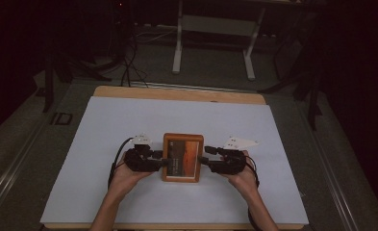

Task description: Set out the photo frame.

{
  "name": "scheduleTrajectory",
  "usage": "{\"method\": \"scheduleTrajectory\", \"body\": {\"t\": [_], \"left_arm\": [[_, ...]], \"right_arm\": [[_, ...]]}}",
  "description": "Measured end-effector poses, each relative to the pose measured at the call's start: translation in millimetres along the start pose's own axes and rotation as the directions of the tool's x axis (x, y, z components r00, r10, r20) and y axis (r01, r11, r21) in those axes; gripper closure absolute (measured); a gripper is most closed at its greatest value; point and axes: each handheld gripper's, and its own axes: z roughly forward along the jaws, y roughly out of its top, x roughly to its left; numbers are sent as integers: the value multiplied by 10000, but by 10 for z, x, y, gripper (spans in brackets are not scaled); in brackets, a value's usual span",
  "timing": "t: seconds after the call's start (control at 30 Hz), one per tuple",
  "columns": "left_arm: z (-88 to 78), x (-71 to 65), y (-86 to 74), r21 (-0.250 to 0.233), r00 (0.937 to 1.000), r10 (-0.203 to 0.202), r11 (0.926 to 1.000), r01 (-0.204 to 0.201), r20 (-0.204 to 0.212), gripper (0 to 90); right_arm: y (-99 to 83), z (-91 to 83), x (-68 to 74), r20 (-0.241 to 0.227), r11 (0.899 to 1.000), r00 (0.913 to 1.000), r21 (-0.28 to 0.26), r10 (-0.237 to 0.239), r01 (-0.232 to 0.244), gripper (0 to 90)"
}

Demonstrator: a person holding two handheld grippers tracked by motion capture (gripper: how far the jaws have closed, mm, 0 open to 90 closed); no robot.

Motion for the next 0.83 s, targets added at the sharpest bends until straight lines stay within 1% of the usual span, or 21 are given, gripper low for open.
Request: {"method": "scheduleTrajectory", "body": {"t": [0.17,0.33,0.4,0.6,0.73,0.8,0.83], "left_arm": [[-63,17,7,-106,10000,-43,9999,43,26,486],[-149,43,8,-274,9999,-109,9996,107,-53,484],[-191,57,10,-339,9999,-146,9993,143,-89,484],[-328,94,16,-540,9997,-93,9985,82,-216,483],[-414,146,-1,-707,9987,-222,9973,189,-456,480],[-449,179,-18,-734,9966,-324,9969,269,-758,480],[-466,199,-30,-651,9942,-317,9976,251,-1024,480]], "right_arm": [[24,-37,10,-76,9999,9999,119,-73,74,443],[37,-83,10,38,9996,9998,232,-178,177,435],[41,-114,0,51,9996,9998,228,-181,179,435],[35,-219,-63,120,9998,9999,149,-97,95,430],[8,-283,-121,172,9997,9998,243,16,-21,420],[-19,-305,-157,192,9992,9998,385,111,-119,408],[-37,-313,-181,208,9986,9997,508,146,-156,399]]}}
